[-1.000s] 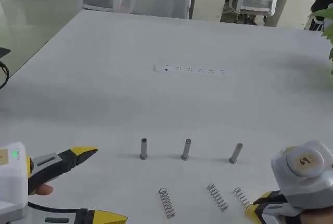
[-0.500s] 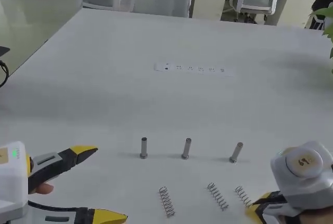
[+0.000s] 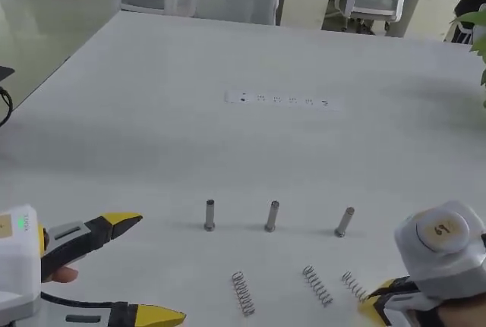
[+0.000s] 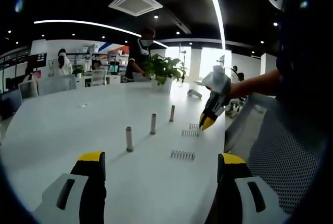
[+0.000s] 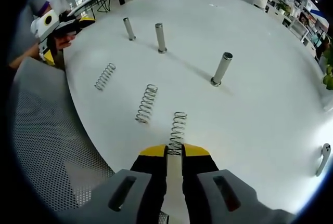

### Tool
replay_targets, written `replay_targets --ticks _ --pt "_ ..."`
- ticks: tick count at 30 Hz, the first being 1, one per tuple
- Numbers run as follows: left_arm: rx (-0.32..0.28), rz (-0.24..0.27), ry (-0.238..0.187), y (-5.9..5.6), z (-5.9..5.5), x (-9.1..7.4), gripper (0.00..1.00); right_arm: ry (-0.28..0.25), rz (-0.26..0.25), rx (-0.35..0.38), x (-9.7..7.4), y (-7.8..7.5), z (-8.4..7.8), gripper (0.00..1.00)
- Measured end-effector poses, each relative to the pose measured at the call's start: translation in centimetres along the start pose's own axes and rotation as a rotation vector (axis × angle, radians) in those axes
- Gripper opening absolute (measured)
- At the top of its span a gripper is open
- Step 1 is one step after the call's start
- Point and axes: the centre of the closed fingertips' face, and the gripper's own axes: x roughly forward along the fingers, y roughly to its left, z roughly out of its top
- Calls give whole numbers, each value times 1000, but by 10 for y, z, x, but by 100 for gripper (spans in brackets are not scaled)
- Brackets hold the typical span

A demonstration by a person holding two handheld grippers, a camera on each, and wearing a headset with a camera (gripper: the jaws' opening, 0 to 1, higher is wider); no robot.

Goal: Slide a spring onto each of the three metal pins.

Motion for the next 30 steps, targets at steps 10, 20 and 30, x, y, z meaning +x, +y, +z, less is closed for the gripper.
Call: replay_targets --ticks 10,20,30 --pt "7 -7 -1 -1 3 1 86 -28 -10 -22 -7 -3 9 7" --pt "15 -19 -3 -4 5 2 85 -52 -4 -65 -20 6 21 7" --pt "33 -51 4 -9 6 4 82 -88 35 -155 -31 26 52 7"
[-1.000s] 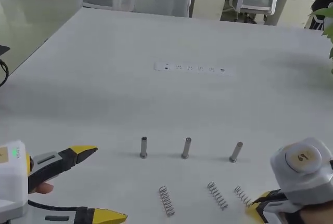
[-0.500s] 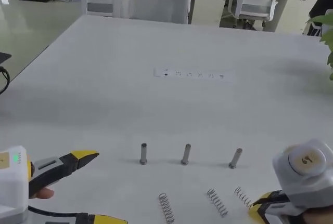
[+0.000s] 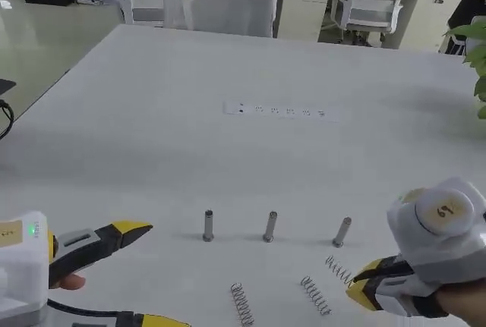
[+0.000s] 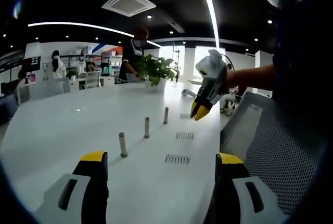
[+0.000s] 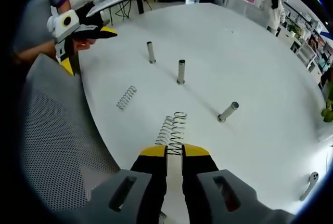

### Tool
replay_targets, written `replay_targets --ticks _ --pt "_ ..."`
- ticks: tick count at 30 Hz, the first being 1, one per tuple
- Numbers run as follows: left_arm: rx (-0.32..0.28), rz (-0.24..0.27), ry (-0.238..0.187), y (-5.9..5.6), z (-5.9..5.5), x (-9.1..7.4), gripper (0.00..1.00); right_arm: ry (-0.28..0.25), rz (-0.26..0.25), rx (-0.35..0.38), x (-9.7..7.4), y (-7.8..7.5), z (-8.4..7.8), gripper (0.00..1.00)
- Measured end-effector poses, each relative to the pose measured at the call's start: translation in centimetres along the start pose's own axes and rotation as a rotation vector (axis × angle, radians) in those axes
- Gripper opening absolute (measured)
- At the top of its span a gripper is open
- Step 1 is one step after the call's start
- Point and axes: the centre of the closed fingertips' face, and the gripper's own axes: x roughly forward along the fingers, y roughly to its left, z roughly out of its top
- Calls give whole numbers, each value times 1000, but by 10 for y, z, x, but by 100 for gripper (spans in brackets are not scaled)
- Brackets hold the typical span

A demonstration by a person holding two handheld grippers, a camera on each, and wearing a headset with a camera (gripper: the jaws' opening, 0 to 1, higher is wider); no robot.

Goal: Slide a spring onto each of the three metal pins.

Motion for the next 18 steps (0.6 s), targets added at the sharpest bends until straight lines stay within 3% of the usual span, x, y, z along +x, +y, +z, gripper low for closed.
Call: replay_targets --ticks 11,18 --pt "30 -44 0 -4 5 4 71 -3 52 -119 2 20 26 7" --pt "49 -98 7 -12 9 11 65 0 105 -197 1 37 40 7"
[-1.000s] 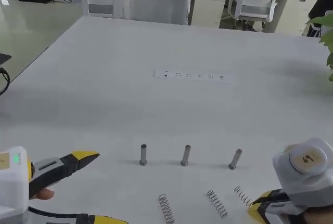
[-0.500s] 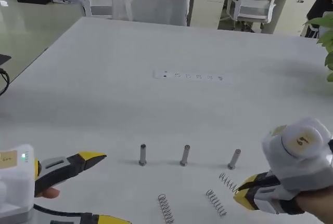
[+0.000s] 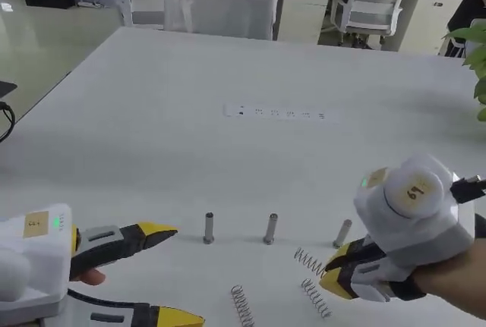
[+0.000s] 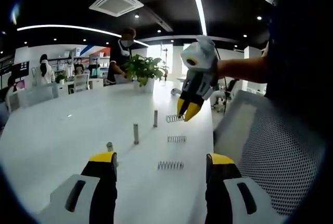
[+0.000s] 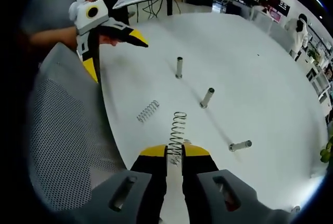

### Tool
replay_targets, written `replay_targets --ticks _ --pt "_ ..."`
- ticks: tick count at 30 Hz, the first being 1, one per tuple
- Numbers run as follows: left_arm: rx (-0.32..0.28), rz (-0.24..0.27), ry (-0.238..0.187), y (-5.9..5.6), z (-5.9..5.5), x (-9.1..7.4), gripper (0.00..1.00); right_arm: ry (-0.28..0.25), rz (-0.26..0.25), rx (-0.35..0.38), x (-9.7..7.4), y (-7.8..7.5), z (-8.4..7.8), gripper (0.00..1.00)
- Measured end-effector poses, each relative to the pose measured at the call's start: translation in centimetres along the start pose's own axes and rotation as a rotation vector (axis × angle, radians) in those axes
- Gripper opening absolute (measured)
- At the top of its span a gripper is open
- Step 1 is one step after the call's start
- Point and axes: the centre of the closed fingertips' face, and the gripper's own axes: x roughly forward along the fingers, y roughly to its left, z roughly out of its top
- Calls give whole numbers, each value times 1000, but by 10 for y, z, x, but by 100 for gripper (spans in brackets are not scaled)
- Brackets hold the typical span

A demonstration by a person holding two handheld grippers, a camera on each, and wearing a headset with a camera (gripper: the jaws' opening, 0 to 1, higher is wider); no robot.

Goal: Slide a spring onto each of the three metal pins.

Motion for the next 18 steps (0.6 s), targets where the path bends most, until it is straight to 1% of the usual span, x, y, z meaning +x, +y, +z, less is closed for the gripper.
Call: replay_targets --ticks 2,7,10,11,13,18 --pt "7 -18 -2 -2 2 3 62 10 10 -40 0 2 4 7" --pt "19 -61 5 -7 5 11 58 12 32 -80 2 10 15 7" --pt "25 -81 4 -10 6 12 55 9 56 -101 4 18 23 7" --pt "26 -83 4 -11 6 13 54 8 72 -115 4 22 26 7" --pt "26 -91 2 -11 7 13 53 13 72 -135 4 23 28 7" --pt "35 -113 0 -13 11 18 49 27 107 -203 5 30 34 7"
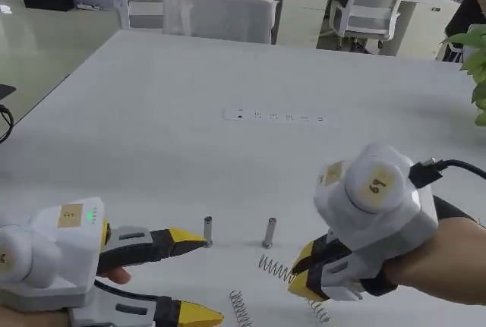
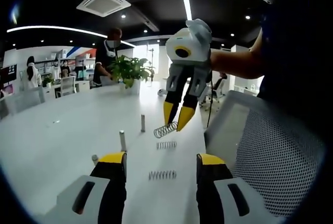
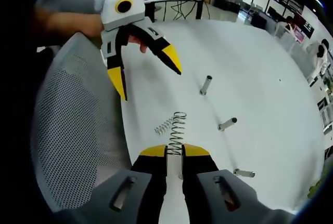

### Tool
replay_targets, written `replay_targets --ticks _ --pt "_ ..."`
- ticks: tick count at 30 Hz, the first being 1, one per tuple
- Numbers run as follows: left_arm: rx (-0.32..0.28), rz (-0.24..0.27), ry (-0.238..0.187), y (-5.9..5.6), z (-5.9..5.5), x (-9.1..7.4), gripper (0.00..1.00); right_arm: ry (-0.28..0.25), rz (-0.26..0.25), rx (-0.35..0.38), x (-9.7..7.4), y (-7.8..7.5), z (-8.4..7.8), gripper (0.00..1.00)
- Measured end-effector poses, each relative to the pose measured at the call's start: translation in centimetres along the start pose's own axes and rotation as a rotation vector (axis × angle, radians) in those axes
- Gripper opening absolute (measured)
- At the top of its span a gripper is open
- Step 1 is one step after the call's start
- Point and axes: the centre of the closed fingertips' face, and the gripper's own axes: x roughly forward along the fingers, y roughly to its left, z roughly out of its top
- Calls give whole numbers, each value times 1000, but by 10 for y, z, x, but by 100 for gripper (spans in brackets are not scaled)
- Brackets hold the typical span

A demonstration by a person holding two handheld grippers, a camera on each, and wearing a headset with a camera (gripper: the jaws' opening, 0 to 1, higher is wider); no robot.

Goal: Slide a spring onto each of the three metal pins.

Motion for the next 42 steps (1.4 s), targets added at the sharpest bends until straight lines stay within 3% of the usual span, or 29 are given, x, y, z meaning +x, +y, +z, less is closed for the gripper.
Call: replay_targets --ticks 14,24,42 --pt "31 -85 16 -8 4 23 36 11 71 -135 1 8 8 7" --pt "55 -127 21 -13 6 27 25 24 114 -224 2 17 10 7" --pt "87 -167 24 -20 8 31 10 25 136 -286 3 22 17 7"
